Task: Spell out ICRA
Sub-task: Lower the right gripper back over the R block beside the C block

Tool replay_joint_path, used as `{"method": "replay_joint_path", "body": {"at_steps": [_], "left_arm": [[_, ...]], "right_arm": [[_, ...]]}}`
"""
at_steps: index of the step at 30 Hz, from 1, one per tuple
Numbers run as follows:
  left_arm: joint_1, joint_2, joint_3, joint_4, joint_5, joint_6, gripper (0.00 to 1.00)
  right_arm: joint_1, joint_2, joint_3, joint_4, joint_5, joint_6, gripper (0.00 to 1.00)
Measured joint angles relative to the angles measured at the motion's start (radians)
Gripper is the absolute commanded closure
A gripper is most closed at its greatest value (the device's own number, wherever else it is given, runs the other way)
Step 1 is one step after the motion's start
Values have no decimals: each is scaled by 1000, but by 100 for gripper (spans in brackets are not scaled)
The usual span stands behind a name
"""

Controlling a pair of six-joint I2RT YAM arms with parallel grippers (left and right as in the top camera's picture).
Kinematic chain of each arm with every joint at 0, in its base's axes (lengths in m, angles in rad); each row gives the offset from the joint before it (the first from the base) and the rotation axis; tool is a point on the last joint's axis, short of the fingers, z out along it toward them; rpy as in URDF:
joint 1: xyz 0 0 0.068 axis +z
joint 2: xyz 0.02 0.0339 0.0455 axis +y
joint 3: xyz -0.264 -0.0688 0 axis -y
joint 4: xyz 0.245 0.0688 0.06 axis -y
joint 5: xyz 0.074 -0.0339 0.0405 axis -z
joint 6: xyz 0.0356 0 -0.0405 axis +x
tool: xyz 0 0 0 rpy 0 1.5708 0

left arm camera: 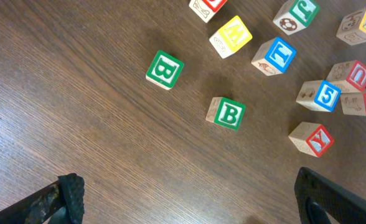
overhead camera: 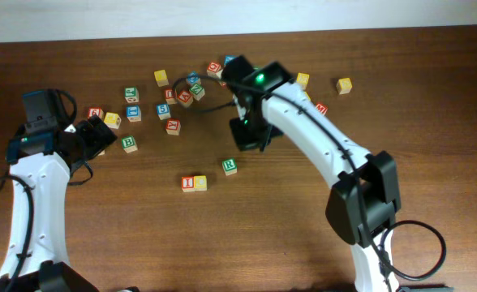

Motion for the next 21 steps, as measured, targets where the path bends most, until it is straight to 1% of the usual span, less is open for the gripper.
{"method": "replay_joint_path", "body": {"at_steps": [8, 15, 21], "left_arm": [[0, 0, 0, 0, 0, 0, 1], [0, 0, 0, 1, 0, 0, 1], [0, 0, 0, 1, 0, 0, 1]], "right_arm": [[27, 0, -192, 235, 0, 10, 96], [27, 0, -280, 353, 1, 125, 96], [27, 0, -359, 449, -4, 156, 95]]}}
